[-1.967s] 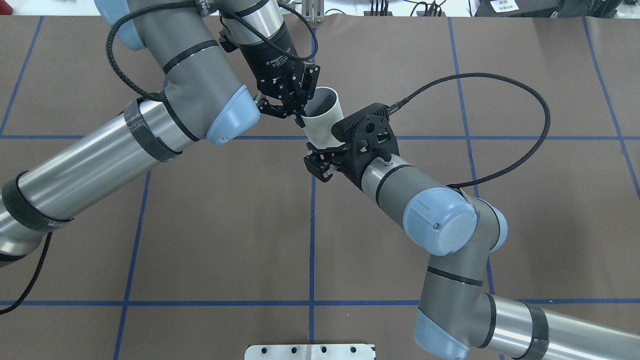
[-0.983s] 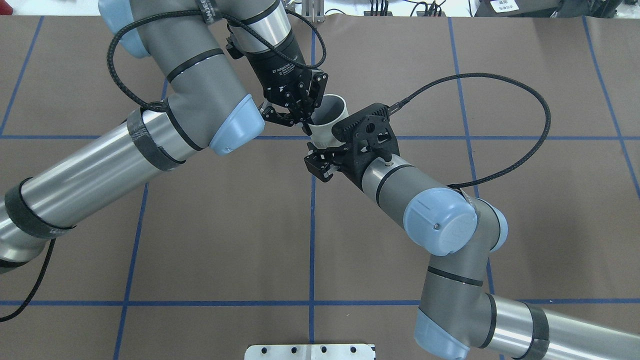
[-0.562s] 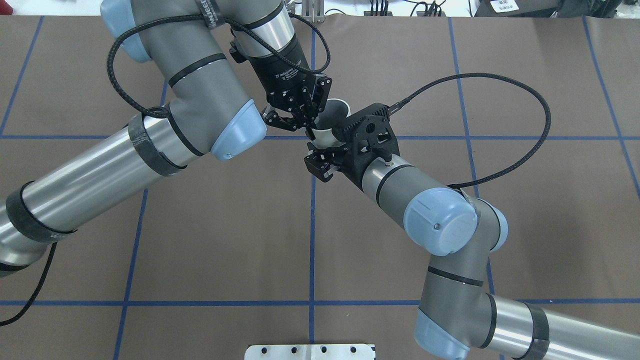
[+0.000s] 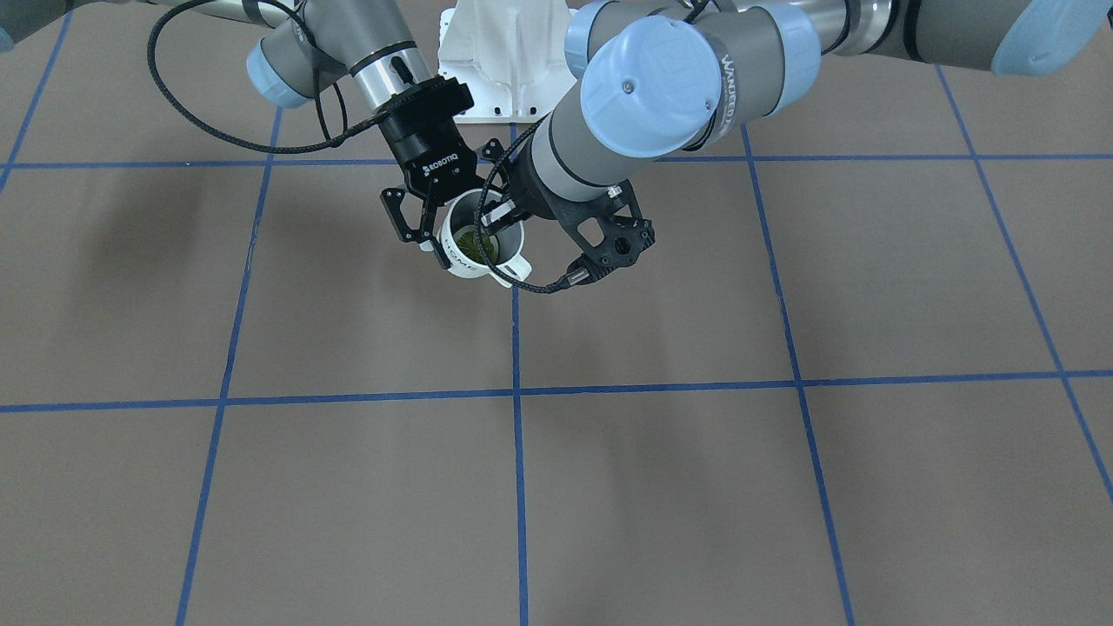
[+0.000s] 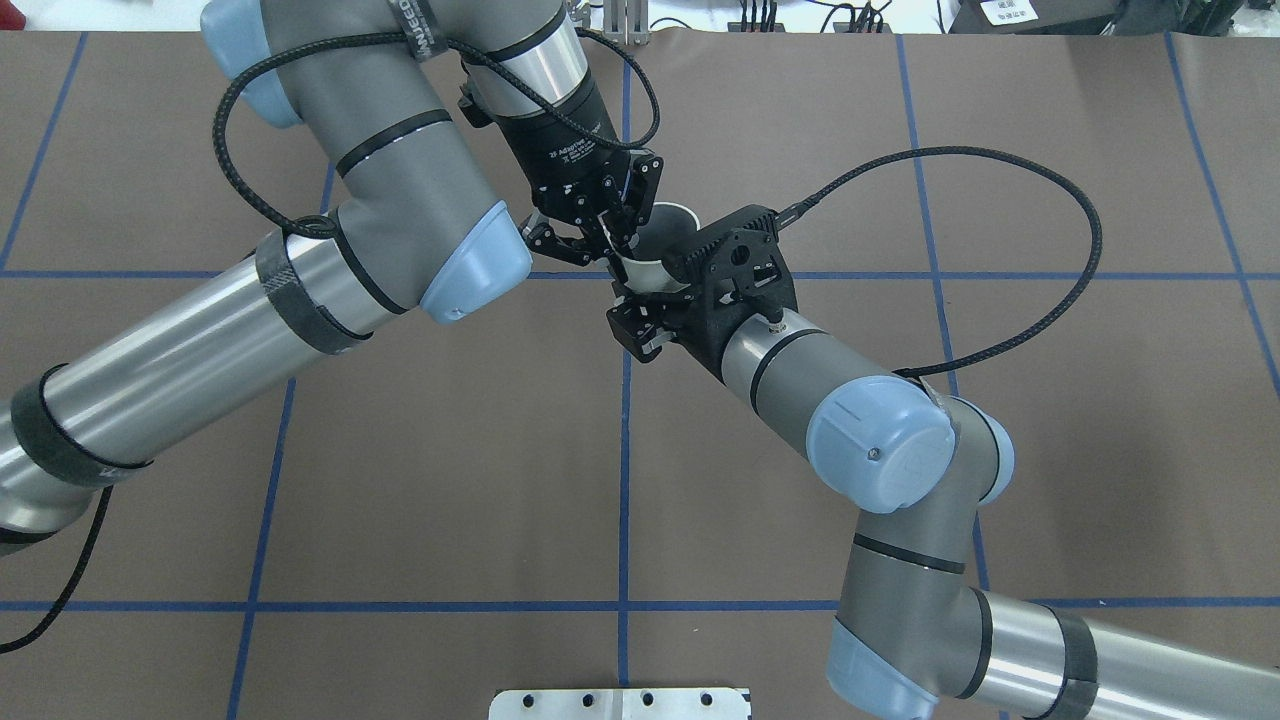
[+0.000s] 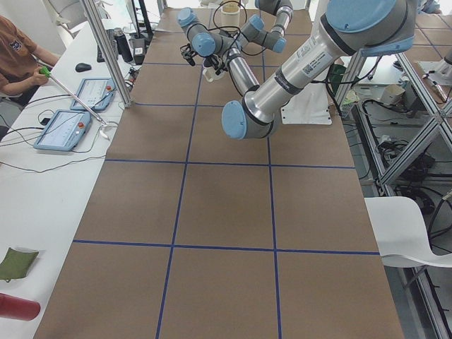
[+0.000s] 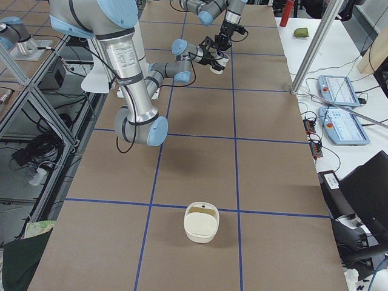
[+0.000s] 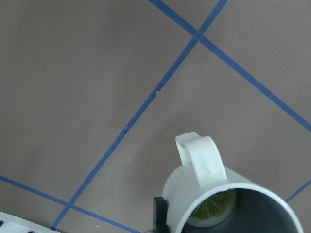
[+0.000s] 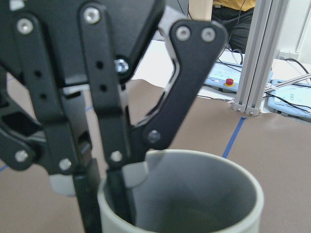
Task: Left arm hands cup to right arm to dump lemon
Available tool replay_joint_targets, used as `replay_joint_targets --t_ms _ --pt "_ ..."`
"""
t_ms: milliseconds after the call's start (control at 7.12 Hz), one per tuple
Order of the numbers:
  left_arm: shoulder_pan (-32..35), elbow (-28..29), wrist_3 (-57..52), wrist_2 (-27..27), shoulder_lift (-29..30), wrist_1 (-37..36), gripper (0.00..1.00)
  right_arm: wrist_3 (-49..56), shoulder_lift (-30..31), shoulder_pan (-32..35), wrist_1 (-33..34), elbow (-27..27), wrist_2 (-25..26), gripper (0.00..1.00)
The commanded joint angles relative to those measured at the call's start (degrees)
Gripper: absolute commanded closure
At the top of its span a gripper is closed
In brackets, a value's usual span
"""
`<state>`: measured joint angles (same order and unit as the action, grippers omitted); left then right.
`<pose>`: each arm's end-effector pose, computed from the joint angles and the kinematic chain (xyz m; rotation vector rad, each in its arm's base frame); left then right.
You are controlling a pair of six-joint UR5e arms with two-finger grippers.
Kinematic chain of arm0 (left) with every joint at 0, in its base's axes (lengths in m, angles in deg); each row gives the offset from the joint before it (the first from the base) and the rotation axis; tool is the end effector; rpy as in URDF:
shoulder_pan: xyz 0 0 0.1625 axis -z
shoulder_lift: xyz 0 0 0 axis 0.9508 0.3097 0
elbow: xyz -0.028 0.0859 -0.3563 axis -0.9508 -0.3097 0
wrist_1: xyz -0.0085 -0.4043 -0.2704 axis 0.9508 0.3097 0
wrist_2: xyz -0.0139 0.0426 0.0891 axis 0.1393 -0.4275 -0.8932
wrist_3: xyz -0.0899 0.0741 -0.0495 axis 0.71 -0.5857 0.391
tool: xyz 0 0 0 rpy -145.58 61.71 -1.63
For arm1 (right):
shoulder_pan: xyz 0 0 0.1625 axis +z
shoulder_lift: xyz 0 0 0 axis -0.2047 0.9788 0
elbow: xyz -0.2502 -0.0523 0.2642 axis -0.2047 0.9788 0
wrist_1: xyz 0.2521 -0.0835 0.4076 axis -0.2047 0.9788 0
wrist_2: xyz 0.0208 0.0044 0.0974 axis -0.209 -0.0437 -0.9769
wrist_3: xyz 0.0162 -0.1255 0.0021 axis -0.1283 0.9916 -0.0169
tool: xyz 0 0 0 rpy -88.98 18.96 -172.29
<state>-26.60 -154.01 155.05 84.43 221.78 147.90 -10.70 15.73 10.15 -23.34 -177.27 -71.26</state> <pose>0.4846 -0.5332 -0.0193 -0.5941 1.0150 -0.3988 -0.5338 -0.4129 0.0885 1.0825 -0.9675 -0.0798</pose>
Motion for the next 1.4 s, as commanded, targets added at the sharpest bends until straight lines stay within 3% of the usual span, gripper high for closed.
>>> replay_joint_targets --t_ms 0,562,843,1124,1264 --pt "0.2 -0.9 -0.1 -0.6 -0.9 3.9 0.0 -0.1 0.0 -0.1 0.0 -0.2 0.0 1.0" --pt "3.7 -0.8 -0.8 -1.0 -1.1 3.9 0.0 0.0 0.6 0.5 0.5 -1.0 1.2 1.0" --pt "6.7 -0.8 -2.2 -5.3 -1.1 3.9 0.0 -0.2 1.3 6.7 0.4 -1.4 1.2 1.0" --pt "7.1 -1.0 -2.9 -13.1 -2.1 3.9 0.0 -0.2 9.5 11.2 0.1 -4.2 1.2 1.0" --pt "7.2 -1.3 -5.3 -13.7 -2.9 3.9 0.0 -4.1 17.9 12.6 -0.6 -9.8 1.2 1.0"
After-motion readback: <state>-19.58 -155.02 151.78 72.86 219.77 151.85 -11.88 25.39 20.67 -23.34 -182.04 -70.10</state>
